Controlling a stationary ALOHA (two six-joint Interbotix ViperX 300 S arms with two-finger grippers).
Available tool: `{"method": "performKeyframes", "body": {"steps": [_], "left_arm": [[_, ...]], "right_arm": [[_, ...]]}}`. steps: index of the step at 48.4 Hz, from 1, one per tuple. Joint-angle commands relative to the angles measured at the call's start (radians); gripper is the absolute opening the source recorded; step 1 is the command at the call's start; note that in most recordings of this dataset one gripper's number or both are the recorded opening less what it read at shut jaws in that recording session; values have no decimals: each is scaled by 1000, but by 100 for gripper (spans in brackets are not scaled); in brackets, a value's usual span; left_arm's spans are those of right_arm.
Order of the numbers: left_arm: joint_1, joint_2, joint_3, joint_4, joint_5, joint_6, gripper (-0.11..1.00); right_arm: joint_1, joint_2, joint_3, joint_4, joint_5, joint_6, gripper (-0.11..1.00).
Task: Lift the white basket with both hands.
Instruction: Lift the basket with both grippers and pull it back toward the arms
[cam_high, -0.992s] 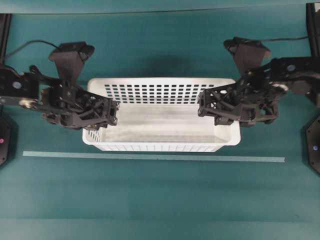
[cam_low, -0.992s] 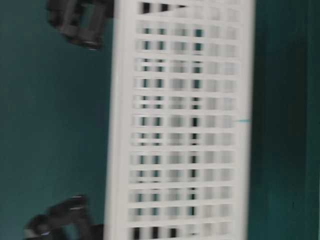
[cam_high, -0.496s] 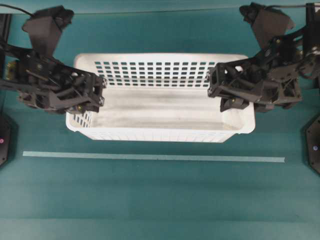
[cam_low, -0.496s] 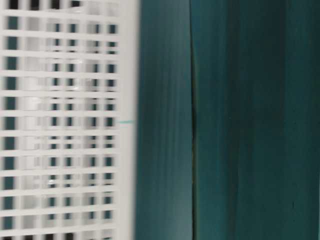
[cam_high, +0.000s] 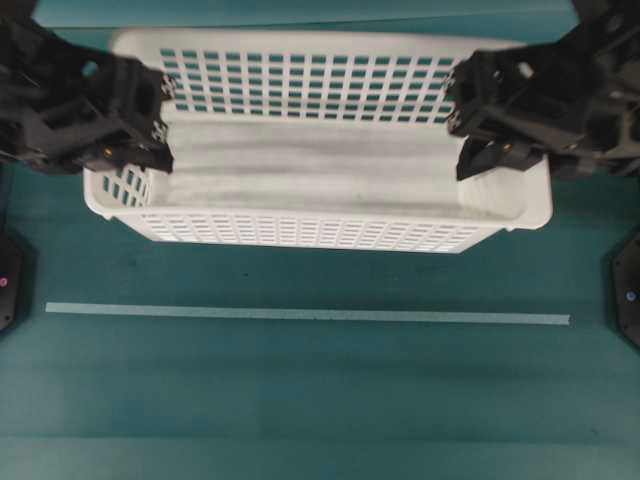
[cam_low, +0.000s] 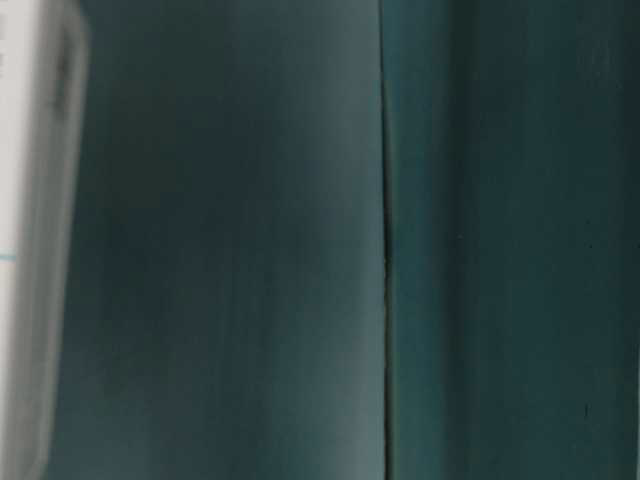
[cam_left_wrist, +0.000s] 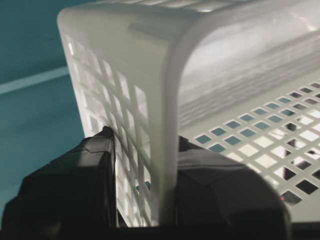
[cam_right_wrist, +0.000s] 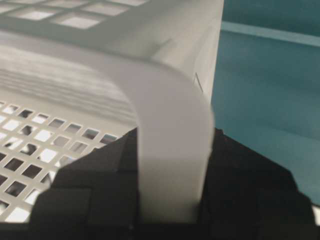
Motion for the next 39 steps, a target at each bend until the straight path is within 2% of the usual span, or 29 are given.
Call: {"method": "performKeyframes", "body": {"steps": [1,13,21,28,39], "left_arm": [[-14,26,-129,-3,2,61,14],[-44,80,-267,-3,74,72,14],[-46,95,-337,-3,120,74,14],[-52,103,-360,-3,123,74,15],[-51,110,-362,-3,121,75,15]], "right_arm": [[29,26,-91,12,15,-23,20],[32,31,-224,35,80,-21,20],[61,57,-288,43,87,-23,20],[71,71,-360,49,91,-23,20],[61,78,-371,43,140,-23,20]]}}
